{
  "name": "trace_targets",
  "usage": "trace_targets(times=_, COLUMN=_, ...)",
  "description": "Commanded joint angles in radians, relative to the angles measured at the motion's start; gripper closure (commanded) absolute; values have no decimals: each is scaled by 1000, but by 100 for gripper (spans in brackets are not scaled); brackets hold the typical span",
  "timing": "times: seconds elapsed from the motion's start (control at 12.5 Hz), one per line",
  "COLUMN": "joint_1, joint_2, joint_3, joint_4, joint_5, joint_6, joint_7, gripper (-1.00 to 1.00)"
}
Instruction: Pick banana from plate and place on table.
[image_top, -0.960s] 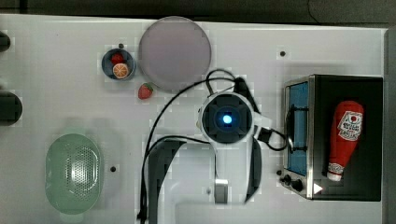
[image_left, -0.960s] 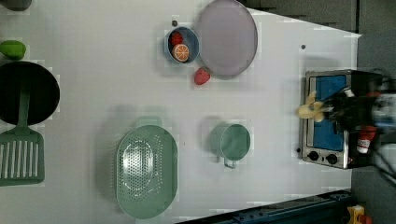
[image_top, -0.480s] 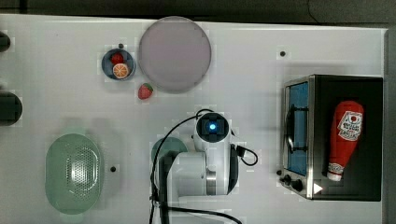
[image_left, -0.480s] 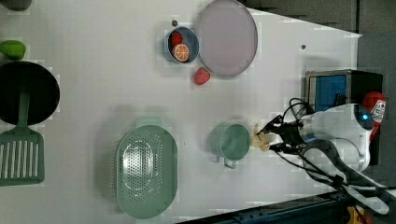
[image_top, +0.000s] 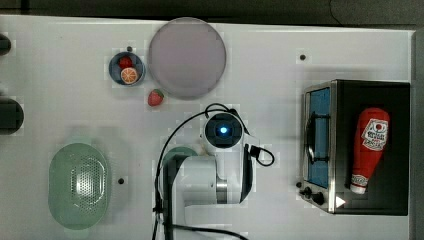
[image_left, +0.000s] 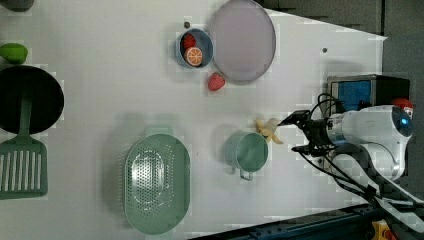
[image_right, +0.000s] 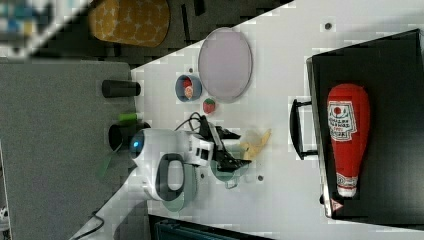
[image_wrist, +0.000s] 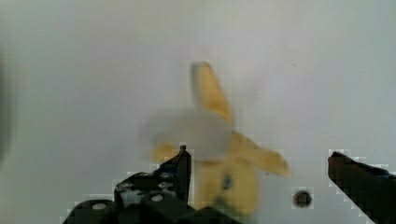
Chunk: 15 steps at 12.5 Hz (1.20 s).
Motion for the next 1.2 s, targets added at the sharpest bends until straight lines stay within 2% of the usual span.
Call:
trace_targets(times=0.08, joint_1=0, joint_2=-119, joint_3=3, joint_4=53, joint_5=-7, joint_6=-23, joint_7=-212, gripper=-100)
trace_targets(times=0.32, joint_1=0, joint_2=-271, joint_3=8, joint_4=164, joint_5=3, joint_6=-205, joint_7=-337, gripper=-100)
trace_targets(times=0.64, joint_1=-2, joint_2=-426, joint_3=5, joint_4=400, joint_5=31, joint_6=-670, joint_7=-337, gripper=-100)
trace_targets(times=0.8, joint_1=-2, joint_2=-471, joint_3=-15, joint_4=471, joint_5=70, joint_6=-850, joint_7=-337, gripper=-100)
trace_targets(times=1.2, joint_1=-2, joint_2=-528, joint_3=-28, joint_4=477, joint_5=74, joint_6=-851, joint_7=-337, gripper=-100)
